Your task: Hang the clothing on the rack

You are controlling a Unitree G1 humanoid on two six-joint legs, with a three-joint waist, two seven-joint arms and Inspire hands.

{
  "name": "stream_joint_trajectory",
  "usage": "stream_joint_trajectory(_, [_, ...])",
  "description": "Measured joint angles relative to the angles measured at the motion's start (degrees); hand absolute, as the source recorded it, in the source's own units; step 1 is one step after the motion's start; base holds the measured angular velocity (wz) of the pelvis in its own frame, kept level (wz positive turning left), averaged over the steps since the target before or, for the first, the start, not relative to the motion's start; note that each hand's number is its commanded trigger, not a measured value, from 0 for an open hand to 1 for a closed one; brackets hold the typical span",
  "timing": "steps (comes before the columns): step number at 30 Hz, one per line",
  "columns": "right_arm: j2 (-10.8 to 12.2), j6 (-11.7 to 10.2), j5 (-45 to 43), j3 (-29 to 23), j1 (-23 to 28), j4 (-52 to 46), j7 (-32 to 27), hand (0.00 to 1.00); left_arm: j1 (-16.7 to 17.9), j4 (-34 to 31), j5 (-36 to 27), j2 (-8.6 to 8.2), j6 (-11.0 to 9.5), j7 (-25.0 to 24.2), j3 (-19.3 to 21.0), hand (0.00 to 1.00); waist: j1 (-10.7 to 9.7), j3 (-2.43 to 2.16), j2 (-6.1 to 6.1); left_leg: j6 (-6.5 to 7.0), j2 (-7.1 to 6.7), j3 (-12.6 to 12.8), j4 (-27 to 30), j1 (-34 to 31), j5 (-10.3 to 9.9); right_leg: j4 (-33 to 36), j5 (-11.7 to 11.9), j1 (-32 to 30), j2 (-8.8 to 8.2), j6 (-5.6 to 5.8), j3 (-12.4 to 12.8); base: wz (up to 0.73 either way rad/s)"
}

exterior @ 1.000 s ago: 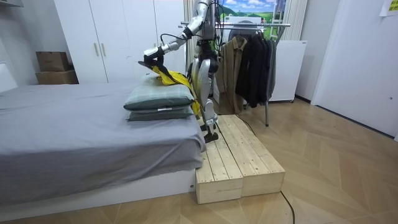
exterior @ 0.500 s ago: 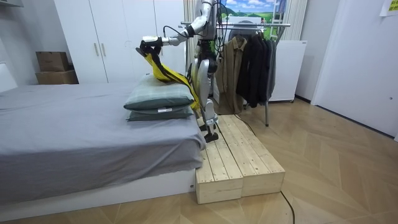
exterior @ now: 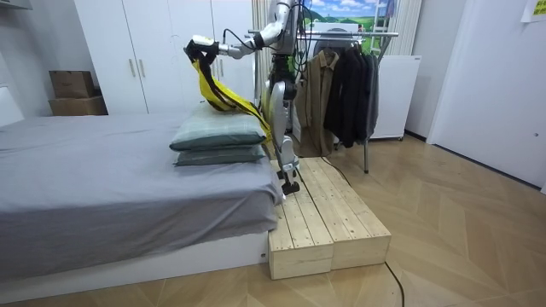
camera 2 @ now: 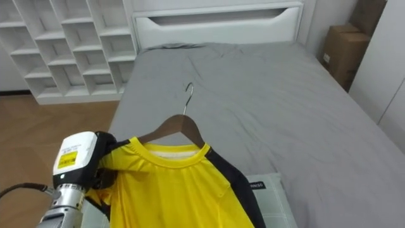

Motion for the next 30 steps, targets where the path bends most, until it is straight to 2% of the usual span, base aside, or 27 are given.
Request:
stream_joint_trajectory(5, [0.01, 0.04, -3.38, -0.57, 0.98, -0.15, -3.72, 0.0, 0.27, -0.17, -0.28, -0.01, -1.02, 1.71, 0.0, 1.0, 0.03, -0.09, 0.13, 0.0, 0.01, 0.13, -0.18, 0.22, 0.0, 0.03, 0.0, 0.06, 0.01, 0.0, 0.18, -0.01])
stream_joint_trajectory(7, [0.03, 0.04, -4.25, -0.98, 1.13, -0.06, -5.37, 0.0, 1.34, -0.59, -1.15, -0.01, -1.23, 2.88, 0.0, 1.0, -0.19, -0.35, 0.2, 0.0, -0.01, 0.24, -0.33, 0.39, 0.0, 0.03, -0.01, 0.14, -0.01, 0.0, 0.3, -0.02])
stream_joint_trajectory(10, [0.05, 0.08, -6.68, -2.75, 1.16, 0.3, -8.02, 0.0, 2.93, -2.07, -1.2, -0.01, -1.28, 3.95, 0.02, 1.0, -0.34, -0.37, 0.09, 0.0, 0.0, 0.28, -0.37, 0.41, 0.0, 0.12, 0.0, 0.06, 0.01, 0.0, 0.37, 0.0])
stream_joint_trajectory(11, [0.03, 0.12, -7.91, -2.89, 1.12, 0.3, -9.17, 0.0, 3.21, -2.27, -1.13, -0.01, -1.3, 4.45, 0.02, 1.0, -0.29, -0.25, -0.31, 0.0, 0.06, 0.31, -0.44, 0.41, 0.0, 0.1, -0.01, -0.05, 0.04, 0.0, 0.38, 0.0])
stream_joint_trajectory(14, [-0.06, 0.27, -11.38, -4.27, 1.0, 0.04, -11.25, 0.0, 3.31, -3.19, -0.93, 0.03, -1.34, 4.93, 0.17, 1.0, 0.19, -0.31, -0.91, -0.02, 0.11, 0.36, -0.64, 0.19, 0.01, 0.17, -0.05, -0.57, 0.08, 0.02, 0.5, 0.0])
stream_joint_trajectory(15, [-0.16, 0.83, -13.2, -5.17, 0.99, -0.63, -12.3, 0.0, 3.55, -4.0, -0.82, 0.23, -1.29, 5.02, 0.2, 1.0, 0.26, -0.62, -1.04, -0.02, 0.1, 0.39, -0.6, -0.09, 0.01, 0.26, -0.05, -0.91, 0.07, 0.02, 0.52, 0.0])
stream_joint_trajectory(18, [-0.21, 1.27, -16.39, -7.27, 1.03, -3.76, -16.19, 0.0, 3.6, -5.03, -0.98, 0.74, -1.31, 5.98, 0.53, 1.0, 0.31, -0.84, -1.79, 0.0, 0.08, 0.44, -0.48, -0.36, 0.01, 0.23, 0.03, -1.13, 0.08, 0.1, 0.6, 0.0])
stream_joint_trajectory(21, [-0.79, 1.2, -17.57, -7.34, 0.97, -6.88, -21.25, 0.0, 3.6, -6.11, -1.13, 1.51, -1.23, 7.11, 0.73, 1.0, 0.39, -0.87, -2.12, 0.01, 0.12, 0.56, -0.47, -0.67, 0.0, 0.12, 0.36, -1.24, 0.11, 0.17, 0.69, 0.0])
stream_joint_trajectory(25, [-1.58, 1.2, -18.35, -8.32, 0.83, -12.48, -24.29, 0.0, 3.64, -6.38, -1.42, 1.63, -1.14, 7.52, 0.73, 1.0, 0.53, -0.81, -2.13, 0.01, 0.09, 0.58, -0.73, -0.52, 0.0, 0.17, 0.47, -1.17, 0.08, 0.21, 0.56, 0.0])
stream_joint_trajectory(27, [-1.77, 1.27, -21.21, -11.31, 0.98, -18.16, -25.94, 0.0, 5.85, -9.63, -1.46, 1.79, -0.7, 7.45, 1.07, 1.0, 0.37, -0.76, -2.2, 0.01, 0.1, 0.62, -0.78, -0.5, 0.0, 0.18, 0.47, -1.17, 0.05, 0.21, 0.33, 0.0])
stream_joint_trajectory(30, [-2.62, 1.19, -28.06, -11.77, 1.17, -24.63, -28.62, 0.0, 8.28, -12.91, -1.43, 1.79, -0.47, 6.91, 1.25, 1.0, 0.29, -0.42, -2.76, 0.01, 0.14, 0.62, -0.78, -0.23, 0.0, 0.21, 0.47, -0.86, 0.06, 0.2, 0.42, 0.0])
